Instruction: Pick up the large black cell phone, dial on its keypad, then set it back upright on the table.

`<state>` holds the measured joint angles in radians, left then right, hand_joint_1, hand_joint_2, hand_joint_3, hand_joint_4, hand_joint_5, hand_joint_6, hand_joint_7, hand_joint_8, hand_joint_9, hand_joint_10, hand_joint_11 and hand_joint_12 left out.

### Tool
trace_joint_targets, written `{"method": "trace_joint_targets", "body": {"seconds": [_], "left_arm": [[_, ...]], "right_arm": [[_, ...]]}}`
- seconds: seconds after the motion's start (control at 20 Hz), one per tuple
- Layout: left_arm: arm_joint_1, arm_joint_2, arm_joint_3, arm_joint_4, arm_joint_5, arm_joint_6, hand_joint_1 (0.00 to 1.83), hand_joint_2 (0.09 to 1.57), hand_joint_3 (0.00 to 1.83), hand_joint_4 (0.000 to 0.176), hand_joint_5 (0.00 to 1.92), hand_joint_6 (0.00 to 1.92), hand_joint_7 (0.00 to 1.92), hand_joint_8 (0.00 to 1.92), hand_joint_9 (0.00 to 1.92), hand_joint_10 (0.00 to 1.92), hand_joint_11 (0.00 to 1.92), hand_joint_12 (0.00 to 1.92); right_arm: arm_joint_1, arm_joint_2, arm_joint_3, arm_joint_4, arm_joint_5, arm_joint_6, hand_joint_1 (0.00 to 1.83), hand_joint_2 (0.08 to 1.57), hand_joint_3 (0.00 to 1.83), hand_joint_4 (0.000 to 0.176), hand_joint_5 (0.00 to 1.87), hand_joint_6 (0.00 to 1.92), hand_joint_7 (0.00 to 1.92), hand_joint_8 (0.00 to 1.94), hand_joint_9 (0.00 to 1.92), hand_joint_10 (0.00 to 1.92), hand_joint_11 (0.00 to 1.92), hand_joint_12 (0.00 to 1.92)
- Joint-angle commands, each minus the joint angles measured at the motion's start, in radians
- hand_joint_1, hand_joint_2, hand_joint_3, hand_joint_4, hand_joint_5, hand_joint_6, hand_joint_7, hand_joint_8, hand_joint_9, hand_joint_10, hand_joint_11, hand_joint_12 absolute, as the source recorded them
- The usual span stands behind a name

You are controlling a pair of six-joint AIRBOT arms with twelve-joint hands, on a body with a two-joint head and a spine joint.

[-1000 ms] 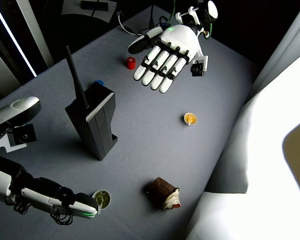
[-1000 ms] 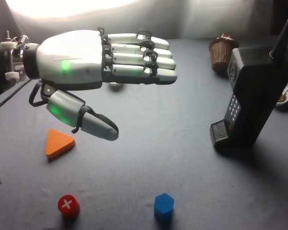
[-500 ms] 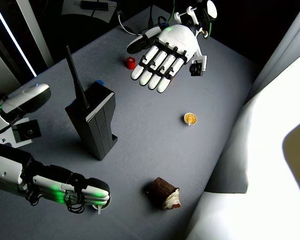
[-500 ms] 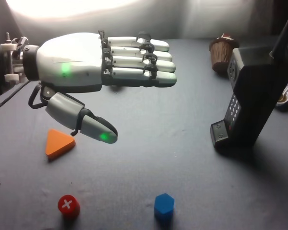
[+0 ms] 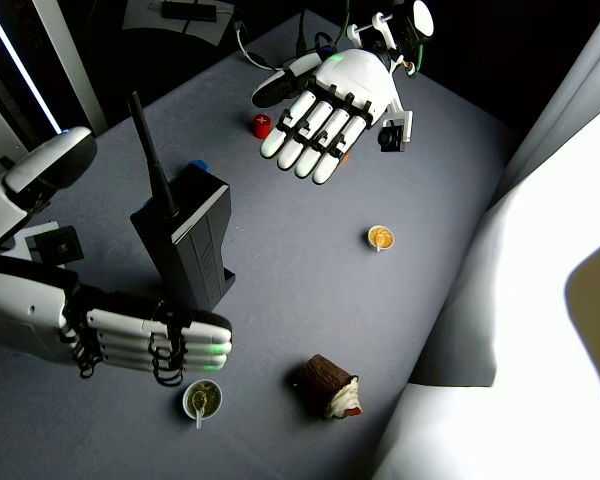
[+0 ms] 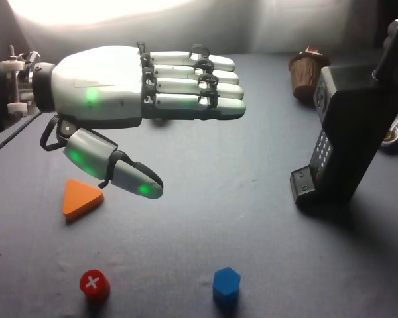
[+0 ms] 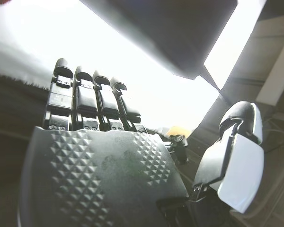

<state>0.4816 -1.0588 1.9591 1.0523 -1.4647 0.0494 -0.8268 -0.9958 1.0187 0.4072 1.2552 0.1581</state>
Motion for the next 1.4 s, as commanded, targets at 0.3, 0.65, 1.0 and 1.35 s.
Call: {"method": "trace_joint_targets", "body": {"seconds": [0.3,0.65,1.0,1.35], "left_arm": [[-0.017,0.006,0.015,-0.104,-0.066,-0.005,0.0,1.14,0.0,0.0,0.05,0.0,0.06,0.0,0.05,0.01,0.03,0.05],[-0.017,0.007,0.024,-0.105,-0.07,-0.011,0.0,1.14,0.0,0.0,0.05,0.0,0.07,0.0,0.06,0.0,0.0,0.14],[-0.018,0.012,0.02,-0.113,-0.073,-0.02,0.0,1.14,0.0,0.0,0.05,0.0,0.06,0.0,0.05,0.0,0.0,0.16],[-0.012,0.016,-0.003,-0.112,-0.056,-0.018,0.0,1.13,0.0,0.0,0.05,0.0,0.07,0.0,0.05,0.0,0.0,0.13]], "right_arm": [[0.002,0.01,0.003,-0.015,0.123,0.007,0.42,0.8,0.02,0.0,0.0,0.0,0.0,0.0,0.0,0.0,0.01,0.05],[0.021,0.001,0.014,-0.017,0.119,0.007,0.58,0.9,0.03,0.0,0.0,0.0,0.0,0.0,0.0,0.0,0.0,0.0],[0.034,0.0,0.002,-0.047,0.111,0.007,0.79,0.98,0.04,0.0,0.0,0.0,0.0,0.0,0.0,0.0,0.0,0.0],[0.034,-0.021,0.006,-0.053,0.1,0.007,0.87,1.0,0.01,0.0,0.0,0.0,0.0,0.0,0.0,0.0,0.0,0.0]]}}
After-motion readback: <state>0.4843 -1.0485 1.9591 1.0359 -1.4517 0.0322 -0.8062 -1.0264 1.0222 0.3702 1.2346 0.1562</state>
